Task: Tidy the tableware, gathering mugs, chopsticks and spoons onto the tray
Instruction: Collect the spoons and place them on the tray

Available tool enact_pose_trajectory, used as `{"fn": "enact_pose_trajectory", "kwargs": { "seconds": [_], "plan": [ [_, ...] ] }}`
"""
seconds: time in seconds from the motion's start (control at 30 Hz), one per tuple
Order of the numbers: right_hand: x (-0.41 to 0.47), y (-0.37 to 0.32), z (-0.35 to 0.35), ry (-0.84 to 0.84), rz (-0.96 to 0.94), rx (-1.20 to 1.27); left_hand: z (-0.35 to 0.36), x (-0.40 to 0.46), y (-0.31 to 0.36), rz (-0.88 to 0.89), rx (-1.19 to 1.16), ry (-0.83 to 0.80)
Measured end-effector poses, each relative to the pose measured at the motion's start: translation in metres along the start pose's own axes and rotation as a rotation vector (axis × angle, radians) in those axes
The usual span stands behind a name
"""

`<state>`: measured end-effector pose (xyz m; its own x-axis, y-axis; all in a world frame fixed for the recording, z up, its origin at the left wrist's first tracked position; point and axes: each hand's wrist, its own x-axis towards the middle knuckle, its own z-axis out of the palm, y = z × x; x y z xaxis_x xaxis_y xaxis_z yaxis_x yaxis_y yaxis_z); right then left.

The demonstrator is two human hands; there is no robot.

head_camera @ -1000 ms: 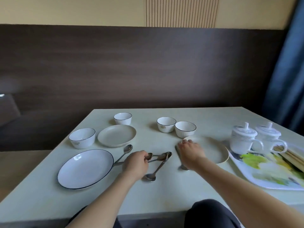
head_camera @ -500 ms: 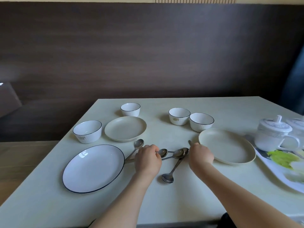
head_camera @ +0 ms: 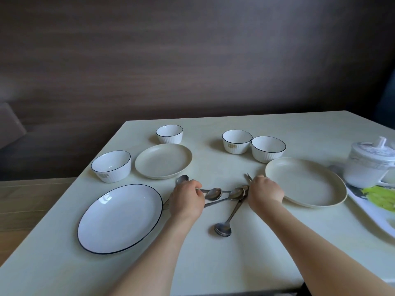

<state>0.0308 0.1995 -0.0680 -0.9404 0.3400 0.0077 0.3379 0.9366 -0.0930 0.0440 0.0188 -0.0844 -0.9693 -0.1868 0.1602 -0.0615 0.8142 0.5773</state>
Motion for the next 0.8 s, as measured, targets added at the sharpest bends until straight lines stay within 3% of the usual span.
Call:
{"fn": "enact_pose_trajectory", "kwargs": {
  "seconds": [0.17, 0.27, 0.4, 0.47, 0.57, 0.67, 0.8],
  "plan": [
    [-0.004, 0.004, -0.004, 0.014, -0.005, 0.068, -0.001, -0.003, 0.000, 0.009, 0.007, 0.018],
    [-0.007, 0.003, -0.010, 0.117, -0.059, 0.123, 0.000, -0.004, 0.001, 0.026, -0.024, 0.048],
    [-0.012, -0.003, -0.017, 0.377, -0.289, 0.238, -0.007, -0.006, 0.020, -0.038, -0.354, 0.141],
    [-0.013, -0.008, -0.017, 0.510, -0.509, 0.334, -0.015, -0.008, 0.033, -0.236, -0.765, 0.032],
    [-0.019, -0.017, -0.014, 0.586, -0.840, 0.423, -0.031, -0.016, 0.041, -0.546, -1.276, -0.409],
    [-0.027, -0.027, -0.011, 0.563, -1.047, 0.404, -0.038, -0.019, 0.034, -0.574, -1.309, -0.693],
    [-0.033, -0.032, -0.009, 0.512, -1.165, 0.454, -0.042, -0.018, 0.033, -0.558, -1.161, -0.707]
  ]
}}
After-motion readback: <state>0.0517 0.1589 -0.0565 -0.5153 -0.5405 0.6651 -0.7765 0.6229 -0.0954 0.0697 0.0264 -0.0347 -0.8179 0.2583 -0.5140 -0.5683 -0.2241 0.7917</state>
